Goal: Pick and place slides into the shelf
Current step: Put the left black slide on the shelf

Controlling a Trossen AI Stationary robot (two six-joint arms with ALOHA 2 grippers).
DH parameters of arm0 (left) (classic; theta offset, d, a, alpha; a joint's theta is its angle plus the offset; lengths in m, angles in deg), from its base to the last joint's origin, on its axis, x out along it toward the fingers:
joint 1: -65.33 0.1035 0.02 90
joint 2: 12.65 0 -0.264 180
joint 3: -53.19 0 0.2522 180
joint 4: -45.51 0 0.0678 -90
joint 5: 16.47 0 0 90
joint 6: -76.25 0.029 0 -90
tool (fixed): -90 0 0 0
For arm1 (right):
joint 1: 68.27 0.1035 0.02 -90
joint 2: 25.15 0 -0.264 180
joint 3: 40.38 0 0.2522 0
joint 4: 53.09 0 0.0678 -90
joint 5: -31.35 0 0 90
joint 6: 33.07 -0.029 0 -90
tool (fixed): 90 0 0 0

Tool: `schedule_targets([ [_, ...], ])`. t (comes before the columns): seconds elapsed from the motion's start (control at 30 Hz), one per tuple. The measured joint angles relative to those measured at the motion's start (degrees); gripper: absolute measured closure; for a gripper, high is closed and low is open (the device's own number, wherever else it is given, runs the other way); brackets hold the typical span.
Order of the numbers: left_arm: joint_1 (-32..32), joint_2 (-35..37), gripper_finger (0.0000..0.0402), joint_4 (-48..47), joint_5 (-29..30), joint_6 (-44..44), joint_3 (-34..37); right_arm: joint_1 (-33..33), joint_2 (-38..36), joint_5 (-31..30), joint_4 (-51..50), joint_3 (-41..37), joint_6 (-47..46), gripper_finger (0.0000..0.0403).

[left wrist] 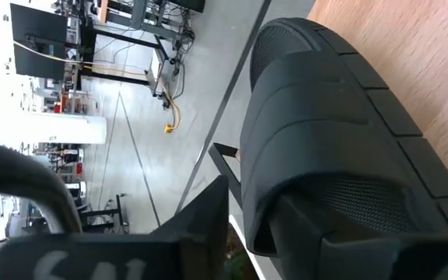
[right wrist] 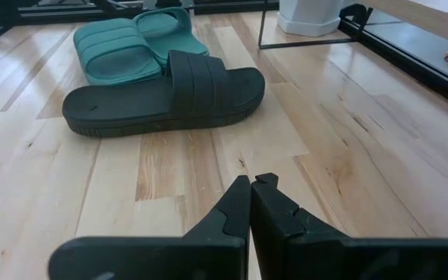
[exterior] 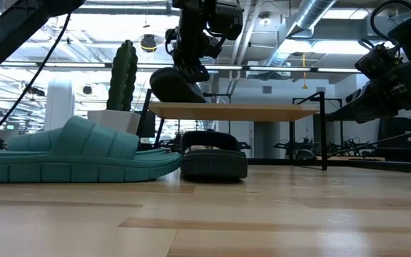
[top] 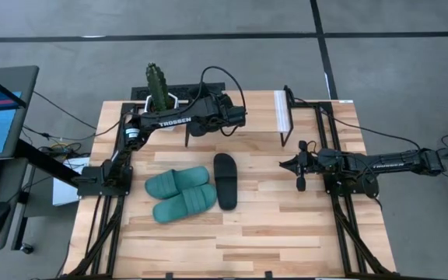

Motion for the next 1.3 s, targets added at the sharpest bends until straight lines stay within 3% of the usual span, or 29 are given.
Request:
schedule_targets([
  [0.5, 0.0, 0.0, 0.0231, 2.9, -4.8, 0.6, 0.0, 0.0, 0.0, 0.0, 0.0, 0.0, 0.0, 0.0403],
  [0.63, -0.2, 0.0, 0.023, 2.9, -7.9, 1.8, 0.0, 0.0, 0.0, 0.0, 0.0, 0.0, 0.0, 0.0403],
  [1.0, -1.1, 0.1, 0.023, -2.4, -8.4, 3.3, 0.0, 0.0, 0.0, 0.0, 0.0, 0.0, 0.0, 0.0403],
  [1.3, -3.3, 0.5, 0.023, -4.6, -2.4, 11.2, -0.1, 0.0, 0.0, 0.0, 0.0, 0.0, 0.0, 0.0403],
])
